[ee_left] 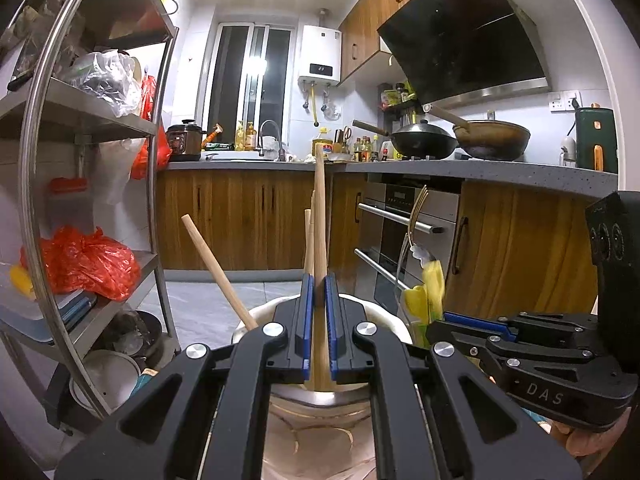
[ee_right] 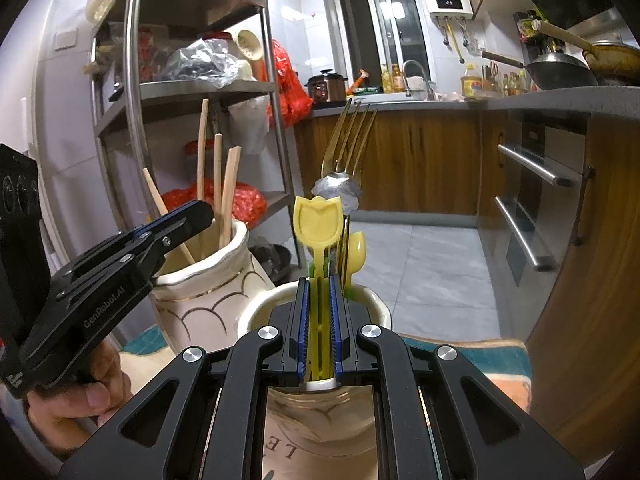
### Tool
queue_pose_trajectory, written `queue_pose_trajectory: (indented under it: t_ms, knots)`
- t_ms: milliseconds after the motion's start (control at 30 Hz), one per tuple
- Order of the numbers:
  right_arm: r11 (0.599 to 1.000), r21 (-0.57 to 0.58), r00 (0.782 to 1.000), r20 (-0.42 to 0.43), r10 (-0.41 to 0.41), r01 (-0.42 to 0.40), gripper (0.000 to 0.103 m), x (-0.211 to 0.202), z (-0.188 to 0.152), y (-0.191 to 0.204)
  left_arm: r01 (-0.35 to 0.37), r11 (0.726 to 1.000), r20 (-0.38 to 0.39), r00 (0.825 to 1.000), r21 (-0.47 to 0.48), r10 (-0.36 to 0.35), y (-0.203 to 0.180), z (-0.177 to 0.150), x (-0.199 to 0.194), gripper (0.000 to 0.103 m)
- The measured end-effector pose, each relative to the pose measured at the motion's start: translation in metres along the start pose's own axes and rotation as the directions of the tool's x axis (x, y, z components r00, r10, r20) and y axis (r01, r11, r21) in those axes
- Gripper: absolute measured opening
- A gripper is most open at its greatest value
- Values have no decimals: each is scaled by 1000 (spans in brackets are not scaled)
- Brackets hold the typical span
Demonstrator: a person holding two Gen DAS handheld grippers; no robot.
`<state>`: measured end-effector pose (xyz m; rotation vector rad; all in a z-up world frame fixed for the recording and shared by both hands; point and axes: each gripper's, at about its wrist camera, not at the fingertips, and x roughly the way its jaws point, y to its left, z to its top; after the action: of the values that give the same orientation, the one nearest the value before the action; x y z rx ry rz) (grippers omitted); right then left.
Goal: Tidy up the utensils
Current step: 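Lower the chopstick into the tall pot while the right tool lowers the yellow utensil into the short pot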
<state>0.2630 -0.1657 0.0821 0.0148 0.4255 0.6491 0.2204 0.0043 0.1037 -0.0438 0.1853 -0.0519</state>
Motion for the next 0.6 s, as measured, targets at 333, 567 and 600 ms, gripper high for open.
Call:
queue_pose_trajectory:
  t_ms: [333,567,600]
  knots:
    - [1000,-3,1000,0,3,-3,11,-1,0,1,-3,1000,9,1000,1,3,0,0,-2,30]
    - [1000,-4,998,52,24,-24,11,-17,4,7,-8,1000,50,999,12,8,-1,3,-18,34]
    - [1000,-5,998,62,23,-23,12,-20,4,7,-8,1000,52,999,12,7,0,3,-21,34]
